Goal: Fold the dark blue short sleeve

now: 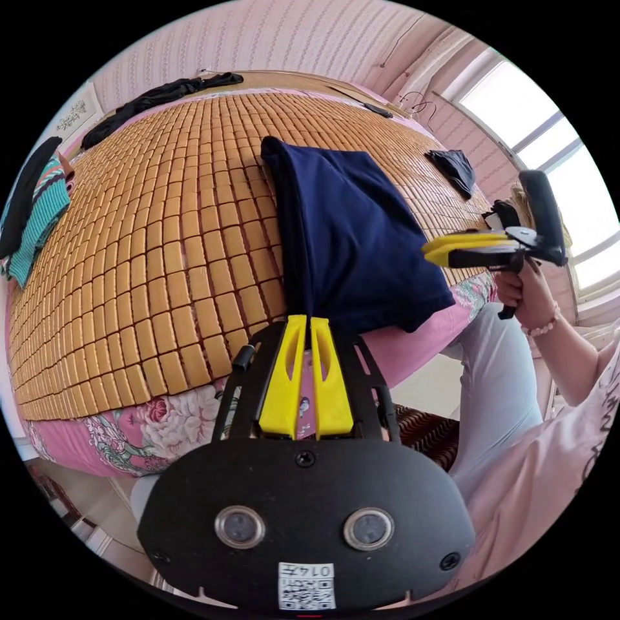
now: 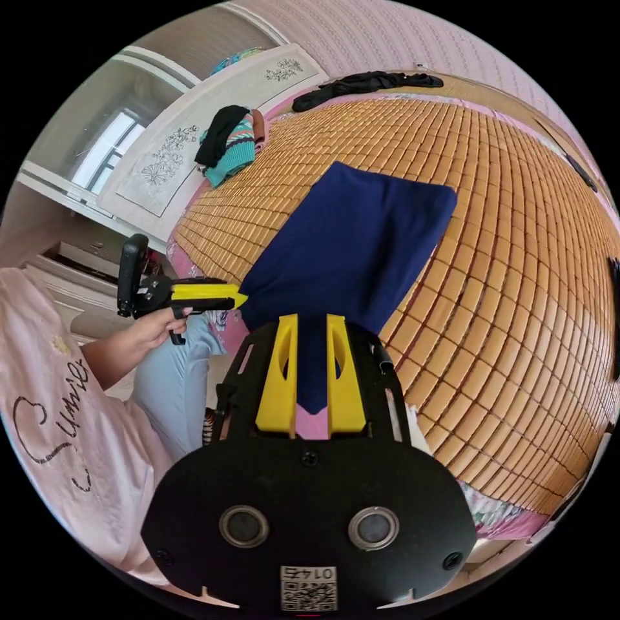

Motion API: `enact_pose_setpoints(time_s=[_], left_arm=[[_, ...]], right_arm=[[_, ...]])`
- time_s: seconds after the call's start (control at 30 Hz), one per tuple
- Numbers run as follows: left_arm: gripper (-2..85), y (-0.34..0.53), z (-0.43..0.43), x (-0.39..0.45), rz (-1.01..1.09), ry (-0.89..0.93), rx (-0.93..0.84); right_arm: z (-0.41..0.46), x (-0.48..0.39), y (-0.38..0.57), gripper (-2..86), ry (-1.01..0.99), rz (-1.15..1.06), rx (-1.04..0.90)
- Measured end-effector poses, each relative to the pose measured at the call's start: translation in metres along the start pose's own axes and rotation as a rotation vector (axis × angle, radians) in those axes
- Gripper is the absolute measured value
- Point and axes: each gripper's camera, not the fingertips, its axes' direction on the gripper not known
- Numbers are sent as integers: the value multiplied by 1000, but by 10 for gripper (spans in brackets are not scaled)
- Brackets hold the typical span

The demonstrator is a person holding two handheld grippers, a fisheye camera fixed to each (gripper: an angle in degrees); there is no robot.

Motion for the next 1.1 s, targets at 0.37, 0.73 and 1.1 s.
enact_pose_setpoints(time_s=[0.37,0.73,1.1], left_arm=[[-7,11,3,-18,-45,38,19],[88,36,-14,-35,-131,97,159],[40,37,12,-47,-145,111,111]], right_arm=[[9,57,-74,-5,84,148,-39],[25,-12,-208,113,107,-266,-134],[64,-62,-223,53,111,-529,-283]])
